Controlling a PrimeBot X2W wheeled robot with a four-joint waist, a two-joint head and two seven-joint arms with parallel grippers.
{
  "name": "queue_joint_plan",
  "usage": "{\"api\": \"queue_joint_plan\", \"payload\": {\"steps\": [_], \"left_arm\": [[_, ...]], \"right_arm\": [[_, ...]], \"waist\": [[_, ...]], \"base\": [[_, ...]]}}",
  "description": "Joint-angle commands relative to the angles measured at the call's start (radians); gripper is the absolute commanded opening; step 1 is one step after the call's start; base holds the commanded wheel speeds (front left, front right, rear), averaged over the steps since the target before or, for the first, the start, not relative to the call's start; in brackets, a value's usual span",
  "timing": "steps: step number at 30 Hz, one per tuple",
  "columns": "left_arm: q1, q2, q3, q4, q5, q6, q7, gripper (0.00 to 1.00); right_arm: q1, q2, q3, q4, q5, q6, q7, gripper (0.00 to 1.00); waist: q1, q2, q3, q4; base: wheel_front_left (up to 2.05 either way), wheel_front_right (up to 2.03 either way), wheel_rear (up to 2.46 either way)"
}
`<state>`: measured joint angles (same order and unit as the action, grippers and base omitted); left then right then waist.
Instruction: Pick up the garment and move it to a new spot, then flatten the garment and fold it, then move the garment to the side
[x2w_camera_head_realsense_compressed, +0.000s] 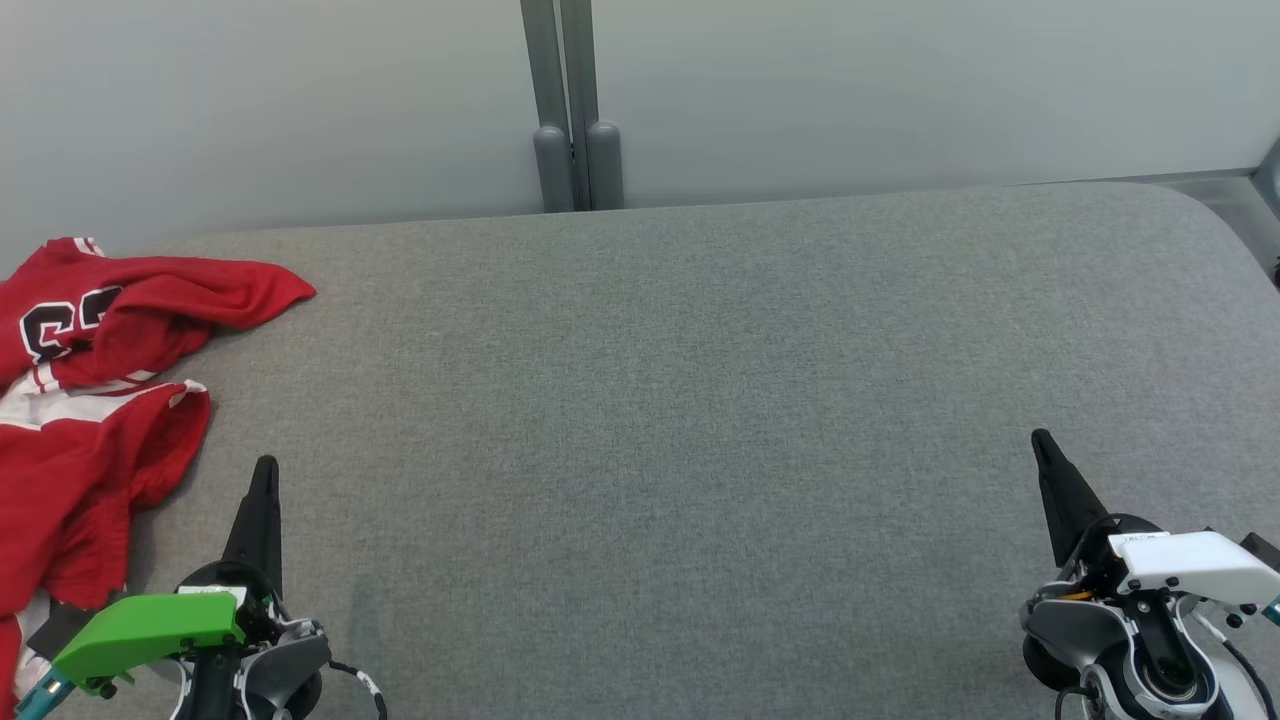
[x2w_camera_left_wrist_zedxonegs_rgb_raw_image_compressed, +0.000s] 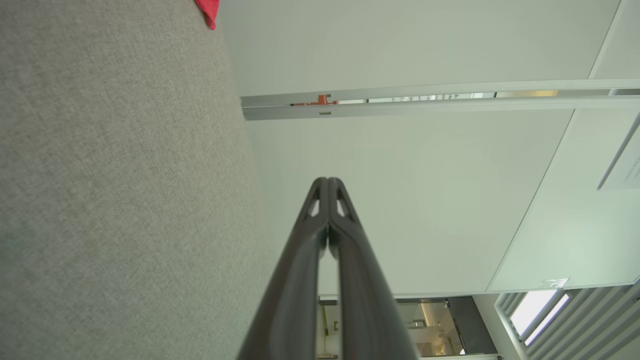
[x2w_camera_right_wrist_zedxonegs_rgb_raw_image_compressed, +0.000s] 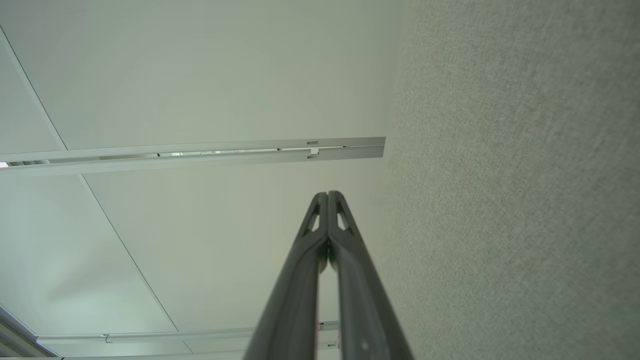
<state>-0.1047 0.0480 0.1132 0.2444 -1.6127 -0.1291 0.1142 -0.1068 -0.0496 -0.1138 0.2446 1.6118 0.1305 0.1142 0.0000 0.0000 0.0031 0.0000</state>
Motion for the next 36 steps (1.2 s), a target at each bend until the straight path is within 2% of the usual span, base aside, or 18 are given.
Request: {"api": "queue_joint_plan", "payload": {"steps": [1, 36], "left_arm": [[-0.013, 0.008, 0.002, -0.001, 0.003, -0.006, 0.001, 0.00], [-0.013, 0.008, 0.002, -0.001, 0.003, -0.006, 0.001, 0.00]], "right_arm": [[-0.006, -0.002, 0.000, 0.001, -0.001, 0.001, 0.001, 0.00], [-0.006, -0.002, 0.000, 0.001, -0.001, 0.001, 0.000, 0.00]], "waist": [[0.0000, 0.0000, 0.000, 0.000], [0.0000, 0.0000, 0.000, 0.000]], "base": [[0.00, 0.00, 0.00], [0.00, 0.00, 0.00]]}}
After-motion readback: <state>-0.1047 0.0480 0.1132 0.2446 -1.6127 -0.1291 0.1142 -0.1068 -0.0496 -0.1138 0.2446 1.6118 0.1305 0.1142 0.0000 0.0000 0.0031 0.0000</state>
